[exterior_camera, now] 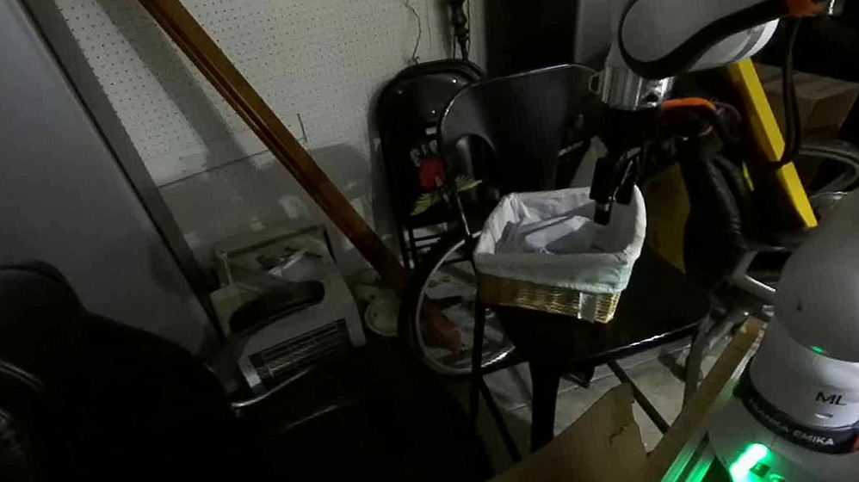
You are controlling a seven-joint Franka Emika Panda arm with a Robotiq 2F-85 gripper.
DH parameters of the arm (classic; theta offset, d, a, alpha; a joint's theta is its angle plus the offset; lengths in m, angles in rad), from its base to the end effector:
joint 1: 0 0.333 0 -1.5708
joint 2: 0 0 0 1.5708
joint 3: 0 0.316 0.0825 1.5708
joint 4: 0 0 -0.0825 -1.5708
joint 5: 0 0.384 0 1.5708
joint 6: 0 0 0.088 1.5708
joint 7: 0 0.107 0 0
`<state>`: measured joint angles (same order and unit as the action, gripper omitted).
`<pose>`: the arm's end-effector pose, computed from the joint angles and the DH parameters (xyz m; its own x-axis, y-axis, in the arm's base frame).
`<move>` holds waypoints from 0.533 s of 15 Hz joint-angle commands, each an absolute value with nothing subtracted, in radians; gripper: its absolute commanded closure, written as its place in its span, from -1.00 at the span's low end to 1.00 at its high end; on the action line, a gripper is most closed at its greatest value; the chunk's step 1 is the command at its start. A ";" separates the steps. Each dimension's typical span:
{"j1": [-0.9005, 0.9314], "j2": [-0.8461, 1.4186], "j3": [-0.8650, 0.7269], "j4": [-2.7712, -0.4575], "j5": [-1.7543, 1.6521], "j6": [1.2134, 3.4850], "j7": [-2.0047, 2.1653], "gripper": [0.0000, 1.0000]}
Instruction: Remove the white cloth from the basket.
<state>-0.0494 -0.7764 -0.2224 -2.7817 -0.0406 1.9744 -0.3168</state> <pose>0.2963 -0.0787 0.4146 0.9919 0.1273 -0.0018 0.1261 -0.9841 -0.1251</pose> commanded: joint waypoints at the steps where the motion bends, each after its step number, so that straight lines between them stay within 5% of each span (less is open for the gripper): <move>1: -0.056 -0.775 -0.216 -2.783 -0.036 1.972 -0.321 -1.00; 8: -0.052 -0.743 -0.213 -2.772 -0.026 1.991 -0.305 -1.00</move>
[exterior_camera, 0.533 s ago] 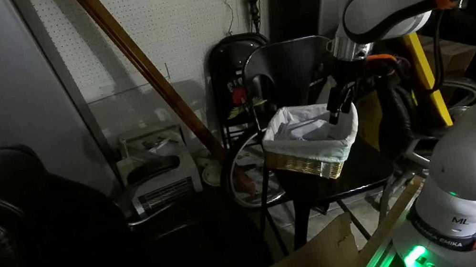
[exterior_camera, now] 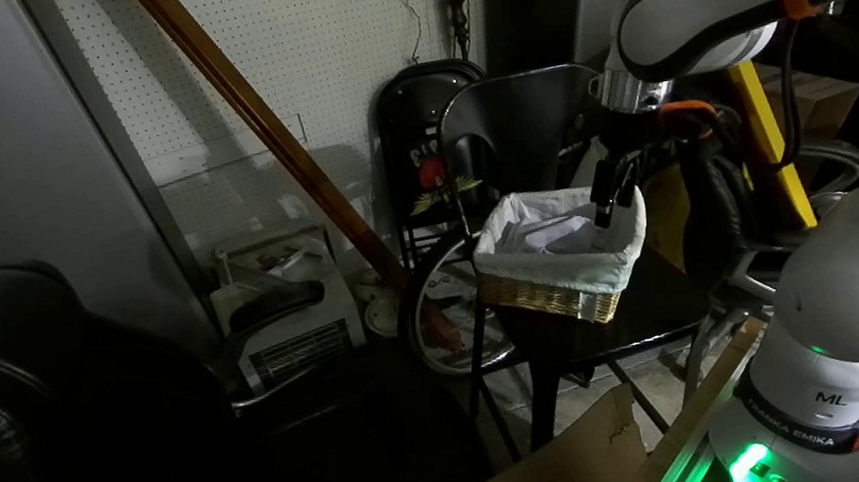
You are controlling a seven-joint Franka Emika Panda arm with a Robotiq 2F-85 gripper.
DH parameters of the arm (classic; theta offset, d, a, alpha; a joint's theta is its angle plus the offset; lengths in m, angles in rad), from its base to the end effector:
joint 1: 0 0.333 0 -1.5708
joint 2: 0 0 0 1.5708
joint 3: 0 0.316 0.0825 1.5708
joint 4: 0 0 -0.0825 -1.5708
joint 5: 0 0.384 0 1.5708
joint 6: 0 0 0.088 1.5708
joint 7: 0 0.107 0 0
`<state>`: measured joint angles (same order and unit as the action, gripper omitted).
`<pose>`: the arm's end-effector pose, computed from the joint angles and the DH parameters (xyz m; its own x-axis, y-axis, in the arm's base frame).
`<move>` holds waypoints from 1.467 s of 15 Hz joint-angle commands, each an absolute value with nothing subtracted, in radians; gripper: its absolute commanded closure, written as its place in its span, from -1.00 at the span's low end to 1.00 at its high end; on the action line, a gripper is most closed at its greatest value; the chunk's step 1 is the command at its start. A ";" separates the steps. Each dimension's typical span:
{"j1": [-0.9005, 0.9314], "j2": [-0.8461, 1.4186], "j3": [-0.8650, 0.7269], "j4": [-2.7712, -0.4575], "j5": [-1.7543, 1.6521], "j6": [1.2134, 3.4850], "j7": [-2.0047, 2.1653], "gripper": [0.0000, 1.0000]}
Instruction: Remove the white cloth from the basket.
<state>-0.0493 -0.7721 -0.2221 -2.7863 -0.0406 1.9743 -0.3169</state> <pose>0.2958 -0.0781 0.4112 0.9917 0.1284 -0.0104 0.1261 -0.9838 -0.1271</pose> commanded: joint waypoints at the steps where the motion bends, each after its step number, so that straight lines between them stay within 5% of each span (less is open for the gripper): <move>1: -0.055 -0.714 -0.196 -2.764 -0.026 2.035 -0.266 -1.00; 12: -0.163 -0.320 -0.053 -2.698 -0.116 2.552 0.089 -1.00; 22: -0.232 0.036 -0.075 -2.527 -0.341 2.689 0.427 -1.00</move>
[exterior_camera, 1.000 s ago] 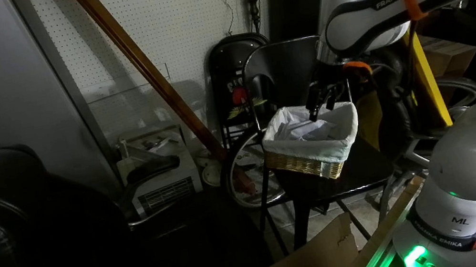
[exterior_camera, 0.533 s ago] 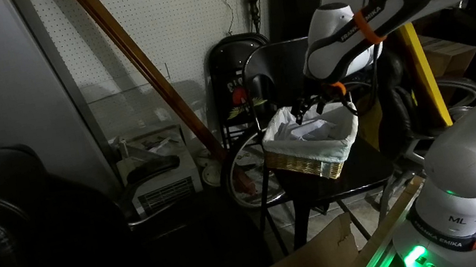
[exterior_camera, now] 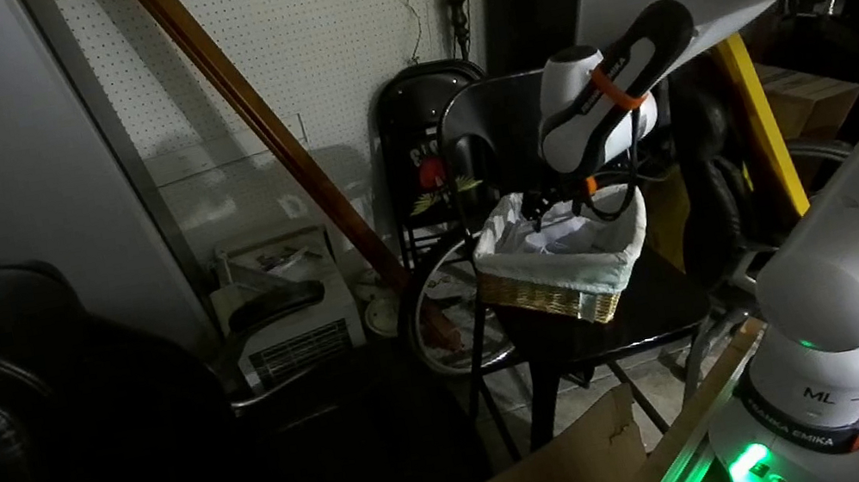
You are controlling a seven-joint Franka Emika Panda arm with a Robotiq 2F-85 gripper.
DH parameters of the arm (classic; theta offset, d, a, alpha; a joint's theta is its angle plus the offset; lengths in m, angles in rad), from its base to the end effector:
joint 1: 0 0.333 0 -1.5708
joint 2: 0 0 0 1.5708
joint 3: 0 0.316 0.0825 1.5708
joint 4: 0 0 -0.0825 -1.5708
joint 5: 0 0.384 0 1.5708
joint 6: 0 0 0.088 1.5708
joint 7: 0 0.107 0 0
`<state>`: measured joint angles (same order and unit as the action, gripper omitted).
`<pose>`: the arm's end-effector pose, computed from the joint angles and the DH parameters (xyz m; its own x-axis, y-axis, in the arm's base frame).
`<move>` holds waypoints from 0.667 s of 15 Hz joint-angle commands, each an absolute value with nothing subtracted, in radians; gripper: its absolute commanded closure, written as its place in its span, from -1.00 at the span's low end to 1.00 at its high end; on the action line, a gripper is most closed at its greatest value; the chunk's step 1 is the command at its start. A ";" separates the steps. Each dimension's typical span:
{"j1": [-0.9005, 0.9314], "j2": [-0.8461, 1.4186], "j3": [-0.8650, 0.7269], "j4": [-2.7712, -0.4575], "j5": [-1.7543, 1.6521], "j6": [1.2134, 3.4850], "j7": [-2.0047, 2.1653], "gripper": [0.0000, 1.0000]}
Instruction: Remove the white cloth from the basket.
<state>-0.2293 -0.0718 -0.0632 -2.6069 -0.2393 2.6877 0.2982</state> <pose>0.4320 -0.1218 0.2927 0.9164 -0.3620 0.1705 -0.3796 -0.9213 0.0843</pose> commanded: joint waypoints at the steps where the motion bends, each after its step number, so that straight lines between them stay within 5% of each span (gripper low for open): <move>1: -0.221 0.061 -0.088 -2.509 -0.372 2.678 0.470 -1.00; 3: -0.195 0.101 -0.117 -2.476 -0.435 2.645 0.557 -0.98; 4: -0.180 0.119 -0.132 -2.464 -0.459 2.642 0.593 -0.48; 6: -0.150 0.147 -0.158 -2.445 -0.474 2.627 0.630 -0.43; 10: -0.103 0.176 -0.194 -2.419 -0.460 2.603 0.665 0.13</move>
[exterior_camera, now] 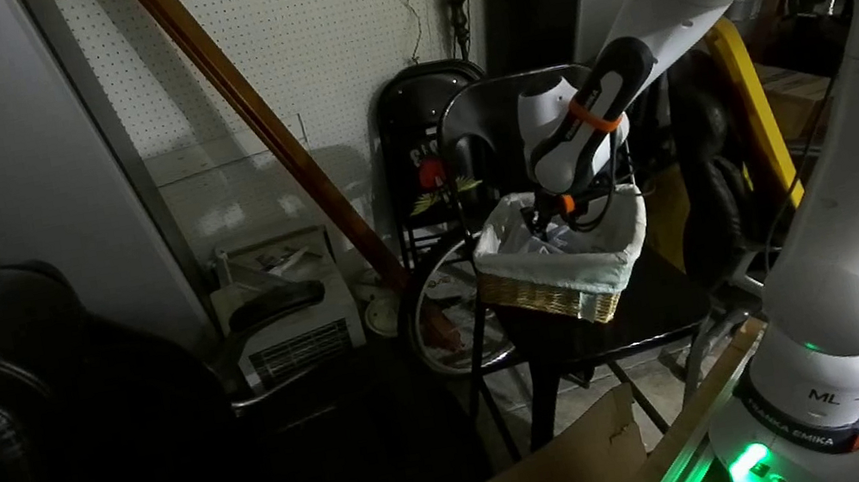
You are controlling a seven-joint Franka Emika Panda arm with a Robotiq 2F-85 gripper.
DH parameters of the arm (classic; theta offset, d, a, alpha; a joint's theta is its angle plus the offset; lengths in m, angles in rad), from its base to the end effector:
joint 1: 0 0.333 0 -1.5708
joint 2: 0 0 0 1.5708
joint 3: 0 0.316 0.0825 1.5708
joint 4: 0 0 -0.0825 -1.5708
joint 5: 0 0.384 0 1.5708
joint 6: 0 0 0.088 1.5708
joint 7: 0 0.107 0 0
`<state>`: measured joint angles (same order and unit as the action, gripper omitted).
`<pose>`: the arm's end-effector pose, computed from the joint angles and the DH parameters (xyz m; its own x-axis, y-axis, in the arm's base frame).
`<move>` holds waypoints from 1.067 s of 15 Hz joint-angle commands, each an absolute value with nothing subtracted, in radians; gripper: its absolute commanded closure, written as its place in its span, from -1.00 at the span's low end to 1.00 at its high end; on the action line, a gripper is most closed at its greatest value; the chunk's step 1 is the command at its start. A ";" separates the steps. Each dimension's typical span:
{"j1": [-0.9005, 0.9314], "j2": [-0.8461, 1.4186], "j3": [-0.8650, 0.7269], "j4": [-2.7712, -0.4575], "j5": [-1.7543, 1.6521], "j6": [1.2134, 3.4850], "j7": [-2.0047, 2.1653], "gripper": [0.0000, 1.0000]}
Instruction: Remove the white cloth from the basket.
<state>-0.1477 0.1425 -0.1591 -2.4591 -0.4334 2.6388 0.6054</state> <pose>0.4650 -0.1374 0.2429 0.8611 -0.4926 0.1257 -0.5084 -0.8373 0.2011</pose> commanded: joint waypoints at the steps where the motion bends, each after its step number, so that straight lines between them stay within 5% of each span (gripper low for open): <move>1: -0.094 0.180 -0.199 -2.415 -0.456 2.597 0.668 0.26; 7: -0.074 0.154 -0.211 -2.409 -0.426 2.561 0.667 1.00; 16: -0.116 -0.209 -0.165 -2.416 -0.223 2.359 0.560 0.95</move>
